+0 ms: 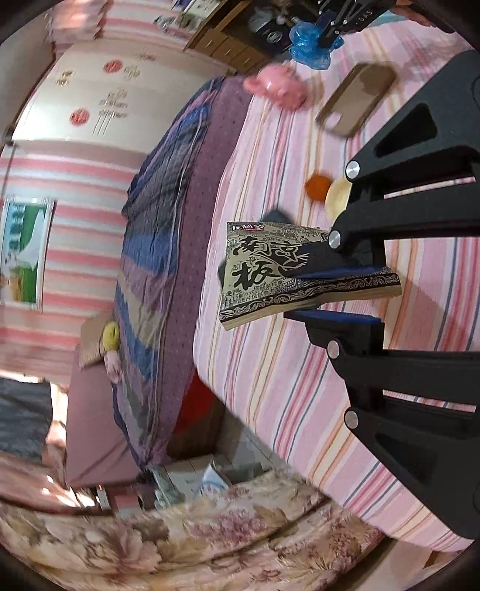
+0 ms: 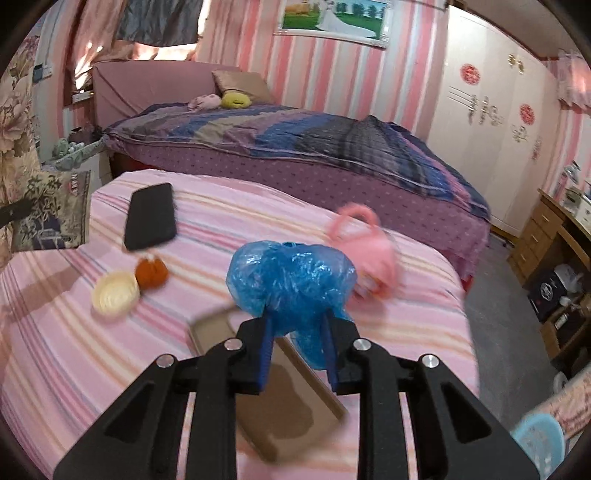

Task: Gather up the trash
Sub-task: 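Carry the snack bag and blue plastic bag over the blue basket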

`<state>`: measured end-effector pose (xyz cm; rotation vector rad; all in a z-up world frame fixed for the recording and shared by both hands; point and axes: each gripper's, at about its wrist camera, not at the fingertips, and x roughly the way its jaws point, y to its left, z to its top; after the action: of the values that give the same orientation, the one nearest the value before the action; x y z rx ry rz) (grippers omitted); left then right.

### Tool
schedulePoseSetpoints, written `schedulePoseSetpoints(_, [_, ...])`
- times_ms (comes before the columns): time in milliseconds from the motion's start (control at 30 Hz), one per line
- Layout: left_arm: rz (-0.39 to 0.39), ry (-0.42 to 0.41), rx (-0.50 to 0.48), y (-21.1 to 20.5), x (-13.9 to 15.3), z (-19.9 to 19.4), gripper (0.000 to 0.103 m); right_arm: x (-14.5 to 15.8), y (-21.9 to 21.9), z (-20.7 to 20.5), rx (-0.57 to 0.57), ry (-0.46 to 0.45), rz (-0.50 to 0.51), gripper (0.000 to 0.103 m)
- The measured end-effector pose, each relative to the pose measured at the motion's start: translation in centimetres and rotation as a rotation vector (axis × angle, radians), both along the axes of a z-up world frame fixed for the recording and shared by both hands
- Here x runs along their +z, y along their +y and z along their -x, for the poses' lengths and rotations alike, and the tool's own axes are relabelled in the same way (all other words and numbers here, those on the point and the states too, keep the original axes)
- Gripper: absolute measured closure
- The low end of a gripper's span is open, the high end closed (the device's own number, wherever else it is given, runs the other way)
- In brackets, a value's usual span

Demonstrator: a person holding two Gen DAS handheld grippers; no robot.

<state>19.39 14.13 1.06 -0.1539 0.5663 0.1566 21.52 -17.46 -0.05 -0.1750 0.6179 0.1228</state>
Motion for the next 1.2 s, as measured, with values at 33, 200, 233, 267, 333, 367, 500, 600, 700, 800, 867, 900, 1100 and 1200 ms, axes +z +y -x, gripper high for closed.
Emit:
schedulePoseSetpoints(33, [-0.002,-0.002,-0.02,-1.0,0.1,0.2,0.089,0.0,-0.2,0.2,-0.004,0.0,-0.001,0.079])
schedulePoseSetpoints(200, [-0.023,-0.005,-0.113,-5.8,0.3,0.8,0.089,-0.4,-4.1,4.0,-0.093,0.009,-0.016,0.079])
schedulePoseSetpoints(233, [-0.023,-0.003,-0.133,-6.8,0.2,0.9,0.089,-0.8,-5.4,5.1,-0.123,0.012,-0.029,0.079])
schedulePoseSetpoints(267, [-0.021,-0.001,-0.146,-7.4,0.1,1.1,0.089,-1.1,-5.8,5.1,-0.127,0.013,-0.033,0.079])
schedulePoseSetpoints(333, [-0.022,0.004,-0.18,-9.1,-0.1,1.4,0.089,-1.6,-7.1,5.8,-0.146,0.015,-0.047,0.079])
schedulePoseSetpoints(367, [-0.024,0.004,-0.192,-9.7,-0.1,1.5,0.089,-1.8,-8.0,6.2,-0.156,0.017,-0.057,0.079])
schedulePoseSetpoints(500, [-0.064,0.005,-0.23,-13.0,-0.5,2.5,0.089,-1.5,-11.2,7.1,-0.183,-0.003,-0.07,0.079])
schedulePoseSetpoints(600, [-0.117,-0.004,-0.244,-15.5,-0.4,3.5,0.089,-1.8,-13.0,7.6,-0.196,-0.018,-0.08,0.079])
schedulePoseSetpoints(700, [-0.092,-0.003,-0.266,-17.0,-0.2,4.0,0.089,-1.8,-14.6,8.0,-0.218,-0.031,-0.084,0.079])
schedulePoseSetpoints(800, [-0.079,-0.009,-0.282,-19.2,-0.2,5.1,0.089,-1.5,-15.9,8.5,-0.244,-0.043,-0.061,0.079])
schedulePoseSetpoints(867, [-0.061,-0.003,-0.295,-20.5,-0.3,5.5,0.089,-1.4,-17.1,8.8,-0.262,-0.046,-0.043,0.079])
schedulePoseSetpoints(900, [-0.05,0.003,-0.305,-21.3,-0.3,5.5,0.089,-1.4,-18.0,9.2,-0.276,-0.046,-0.039,0.079])
schedulePoseSetpoints(1100, [-0.005,0.0,-0.353,-25.5,-0.1,6.2,0.089,-1.3,-22.5,10.5,-0.352,-0.036,-0.031,0.079])
schedulePoseSetpoints(1200, [0.011,-0.002,-0.384,-27.8,-0.2,6.6,0.089,-1.3,-24.7,11.1,-0.4,-0.032,-0.035,0.079])
